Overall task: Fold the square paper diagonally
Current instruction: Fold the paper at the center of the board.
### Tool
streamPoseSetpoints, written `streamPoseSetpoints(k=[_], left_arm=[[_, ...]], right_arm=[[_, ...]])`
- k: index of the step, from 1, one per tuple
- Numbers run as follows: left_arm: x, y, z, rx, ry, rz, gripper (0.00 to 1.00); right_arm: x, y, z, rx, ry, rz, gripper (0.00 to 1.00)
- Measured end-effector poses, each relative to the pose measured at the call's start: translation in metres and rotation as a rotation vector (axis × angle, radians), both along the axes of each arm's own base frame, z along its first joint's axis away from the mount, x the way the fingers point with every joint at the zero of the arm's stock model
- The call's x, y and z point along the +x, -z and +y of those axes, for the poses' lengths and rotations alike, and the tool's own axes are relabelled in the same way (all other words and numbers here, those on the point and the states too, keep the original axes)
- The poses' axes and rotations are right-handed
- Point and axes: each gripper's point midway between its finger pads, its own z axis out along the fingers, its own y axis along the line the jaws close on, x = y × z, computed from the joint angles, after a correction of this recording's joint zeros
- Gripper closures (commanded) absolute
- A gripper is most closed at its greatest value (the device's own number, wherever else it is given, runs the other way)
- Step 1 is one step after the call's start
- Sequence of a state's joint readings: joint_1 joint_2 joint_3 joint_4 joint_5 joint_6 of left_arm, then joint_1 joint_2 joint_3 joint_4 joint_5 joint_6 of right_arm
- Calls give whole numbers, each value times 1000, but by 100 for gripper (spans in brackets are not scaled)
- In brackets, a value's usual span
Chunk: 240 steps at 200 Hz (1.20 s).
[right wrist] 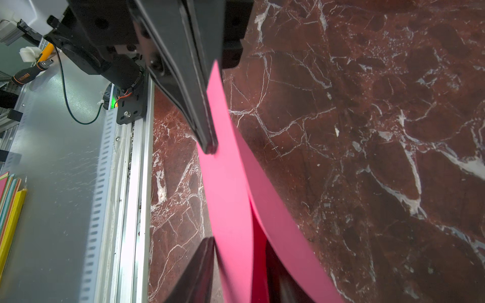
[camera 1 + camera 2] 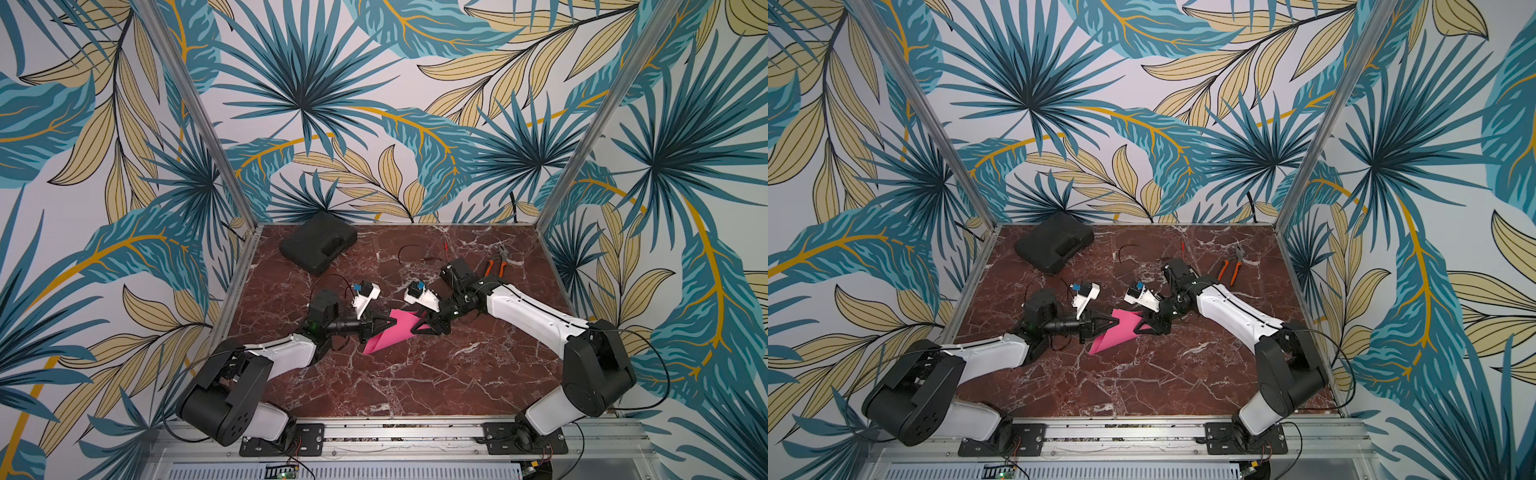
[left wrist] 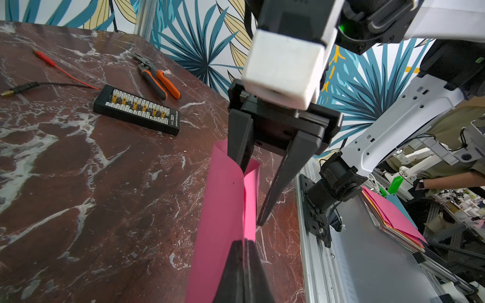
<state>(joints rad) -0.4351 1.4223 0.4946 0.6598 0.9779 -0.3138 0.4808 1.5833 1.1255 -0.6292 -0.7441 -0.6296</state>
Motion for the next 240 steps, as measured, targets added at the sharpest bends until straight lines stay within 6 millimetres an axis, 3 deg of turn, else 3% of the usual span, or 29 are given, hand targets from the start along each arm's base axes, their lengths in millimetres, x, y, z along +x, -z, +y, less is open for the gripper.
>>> streamPoseSetpoints(k=[240], left_arm=[[-9, 34, 2, 117, 46, 60, 100]], right_arm=[[-7, 27, -3, -59, -10, 126, 65]])
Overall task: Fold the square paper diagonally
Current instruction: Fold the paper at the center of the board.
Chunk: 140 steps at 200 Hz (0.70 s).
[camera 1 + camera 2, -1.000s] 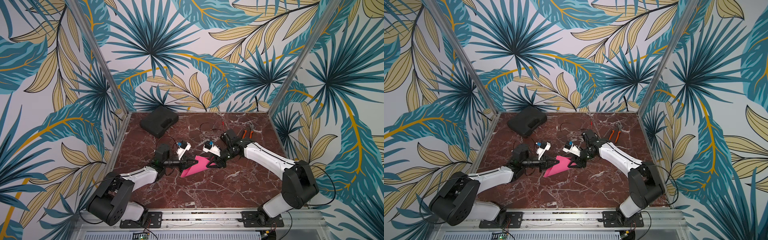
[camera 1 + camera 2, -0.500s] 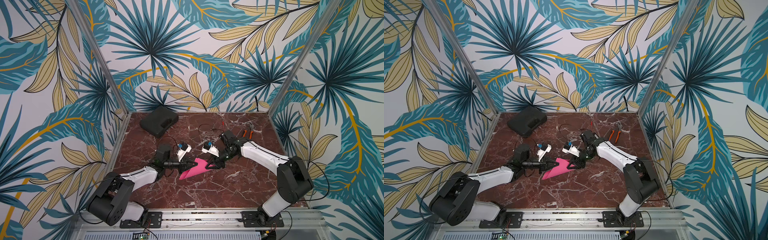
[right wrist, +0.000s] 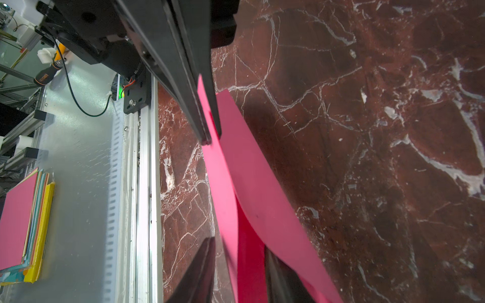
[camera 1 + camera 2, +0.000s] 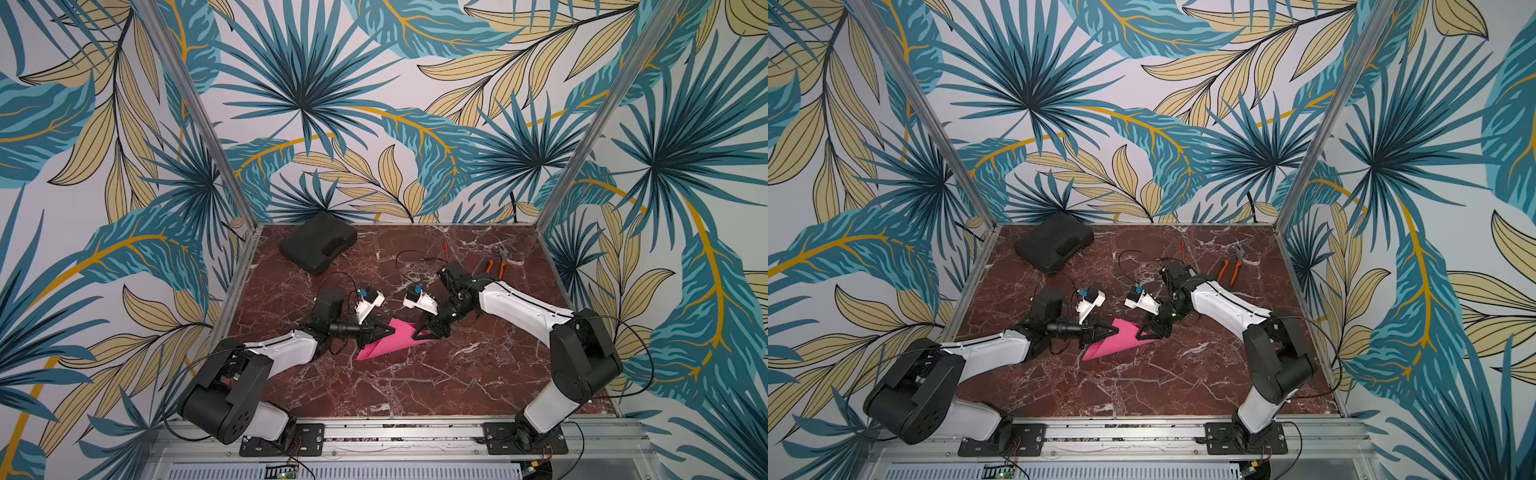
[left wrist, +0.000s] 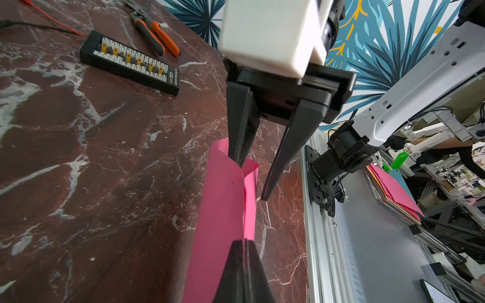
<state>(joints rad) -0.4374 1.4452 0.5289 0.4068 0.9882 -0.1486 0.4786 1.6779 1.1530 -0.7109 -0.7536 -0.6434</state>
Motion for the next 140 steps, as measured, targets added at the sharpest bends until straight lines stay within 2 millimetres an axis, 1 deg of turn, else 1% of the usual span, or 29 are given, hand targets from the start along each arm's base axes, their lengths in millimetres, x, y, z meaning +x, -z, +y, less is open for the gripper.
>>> streamPoseSetpoints(k=[52, 100, 140], left_arm=[[1, 10, 0, 28, -3, 33, 100], [2, 17, 3, 54, -29, 65, 100], [-2, 25, 8, 79, -61, 90, 100]], right_arm=[[9, 7, 3, -31, 0, 22, 64], [11, 0, 13, 1, 3, 40, 62], [13, 1, 21, 24, 26, 73, 60]])
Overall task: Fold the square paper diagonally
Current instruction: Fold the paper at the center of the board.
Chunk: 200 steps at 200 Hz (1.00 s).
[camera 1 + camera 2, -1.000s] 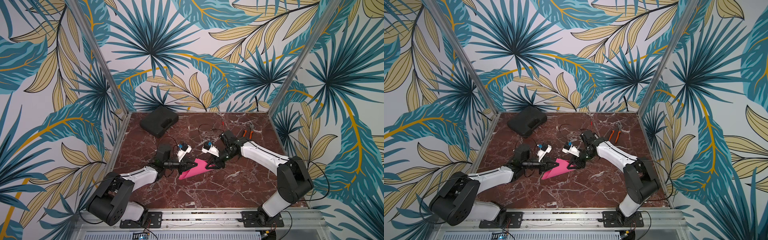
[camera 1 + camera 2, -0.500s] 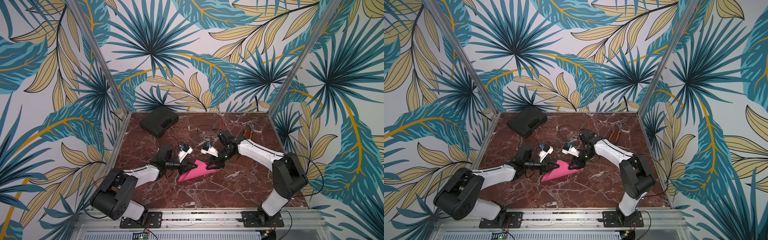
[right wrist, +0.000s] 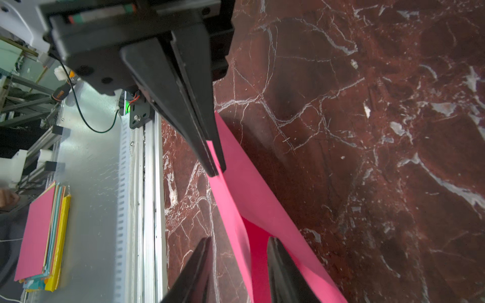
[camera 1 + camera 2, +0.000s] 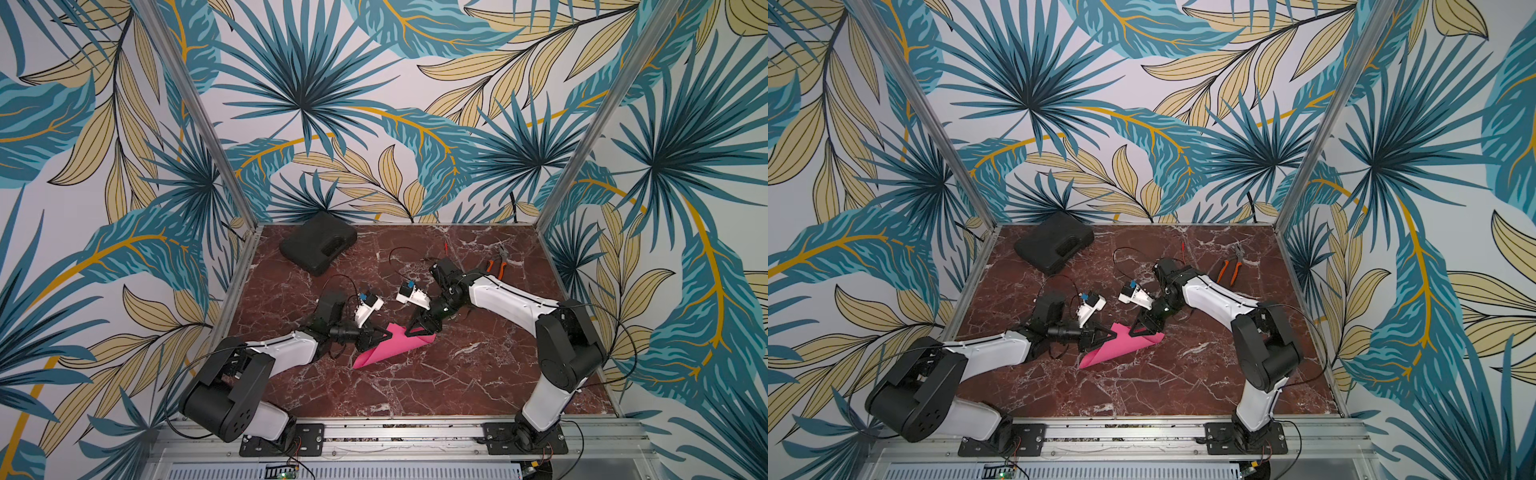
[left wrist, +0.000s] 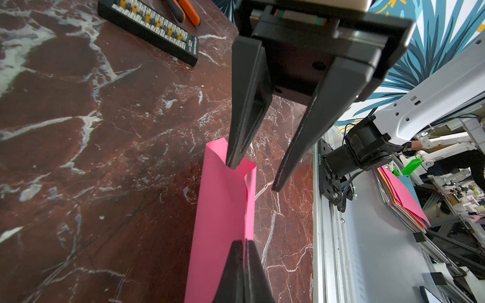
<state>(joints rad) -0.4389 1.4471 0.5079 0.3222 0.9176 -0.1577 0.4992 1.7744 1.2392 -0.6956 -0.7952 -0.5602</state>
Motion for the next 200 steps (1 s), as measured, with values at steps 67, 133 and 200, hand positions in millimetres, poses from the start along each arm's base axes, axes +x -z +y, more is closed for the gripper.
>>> streamPoseSetpoints(k=[67, 133, 200], left_arm=[[-5, 11, 5, 49, -4, 29, 100], [12, -13, -3, 56, 40, -95, 100], [15, -17, -5, 70, 64, -134, 100]], right_arm=[[-3, 21, -2, -7, 98, 44, 60], [26, -61, -38, 41, 334, -275, 43], [57, -100, -97, 17, 768, -457, 0]])
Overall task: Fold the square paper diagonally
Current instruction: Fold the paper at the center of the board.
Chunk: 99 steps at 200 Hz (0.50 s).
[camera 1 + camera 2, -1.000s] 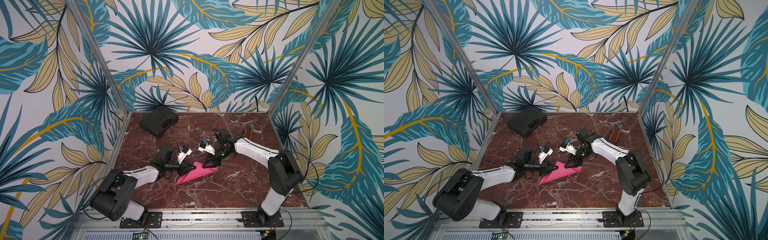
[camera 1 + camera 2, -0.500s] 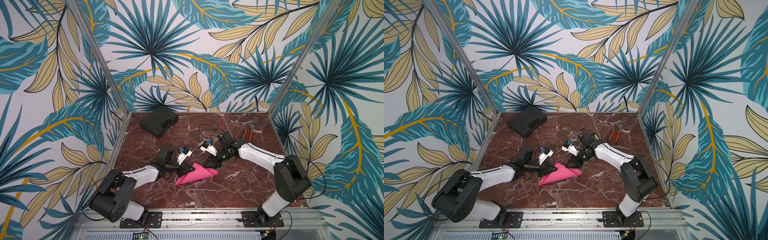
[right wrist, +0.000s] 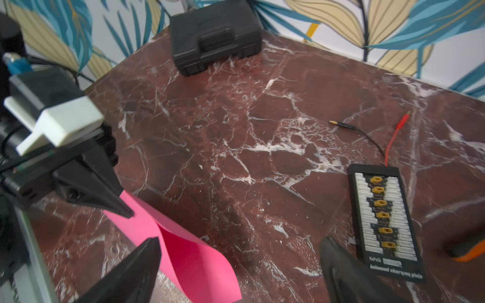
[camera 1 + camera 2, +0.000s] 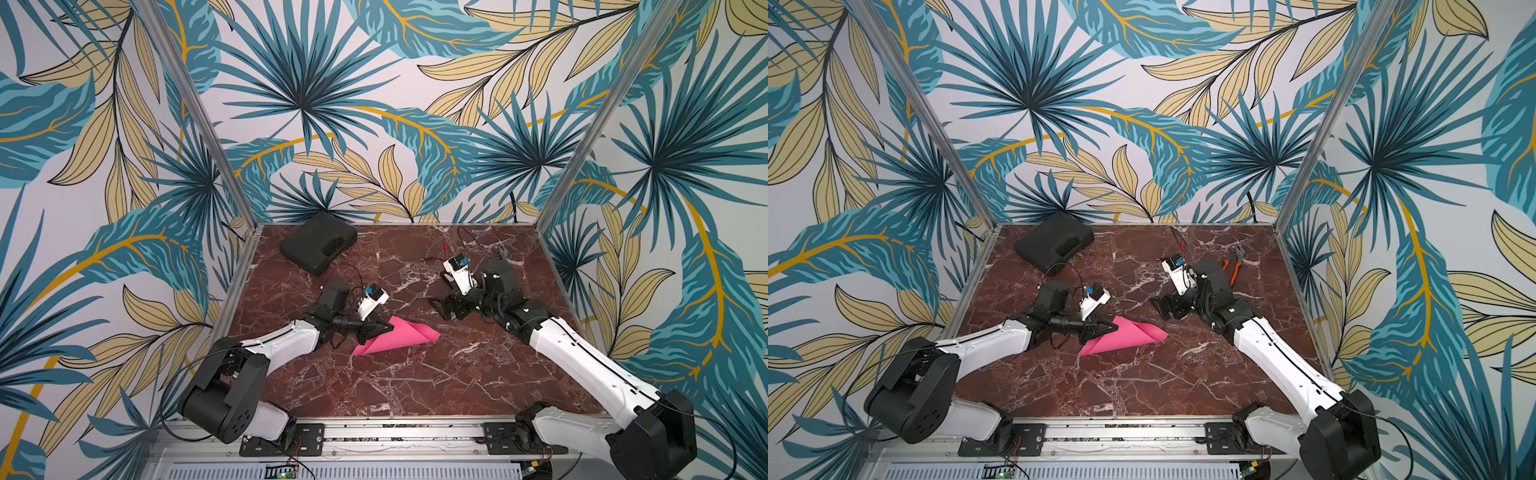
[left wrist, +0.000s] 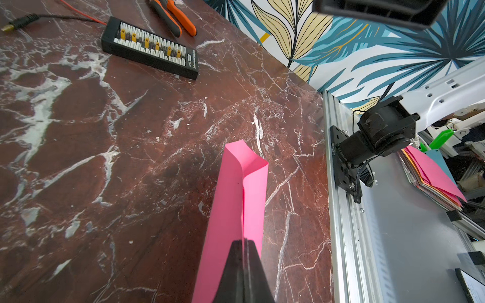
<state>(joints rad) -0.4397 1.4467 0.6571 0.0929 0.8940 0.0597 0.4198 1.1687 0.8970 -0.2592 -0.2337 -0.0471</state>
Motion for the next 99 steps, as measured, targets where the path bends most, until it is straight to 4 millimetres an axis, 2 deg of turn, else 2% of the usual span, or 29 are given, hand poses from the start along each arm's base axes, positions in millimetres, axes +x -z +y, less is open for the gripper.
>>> streamPoseSetpoints(k=[21, 41, 53, 69, 99], left_arm=[[-1, 2, 0, 5, 3, 5, 100], [-2, 2, 0, 5, 12, 0, 100], [-3, 1, 0, 4, 19, -3, 100], [-5, 1, -1, -1, 35, -3, 100], [-3, 3, -4, -6, 60, 5, 100]], right_arm=[[-5, 7, 1, 27, 1, 39, 0], [-13, 13, 13, 89, -48, 105, 1], [-19, 19, 22, 133, -83, 155, 5], [-28, 34, 31, 193, -116, 227, 10], [-49, 64, 36, 255, -132, 353, 16]])
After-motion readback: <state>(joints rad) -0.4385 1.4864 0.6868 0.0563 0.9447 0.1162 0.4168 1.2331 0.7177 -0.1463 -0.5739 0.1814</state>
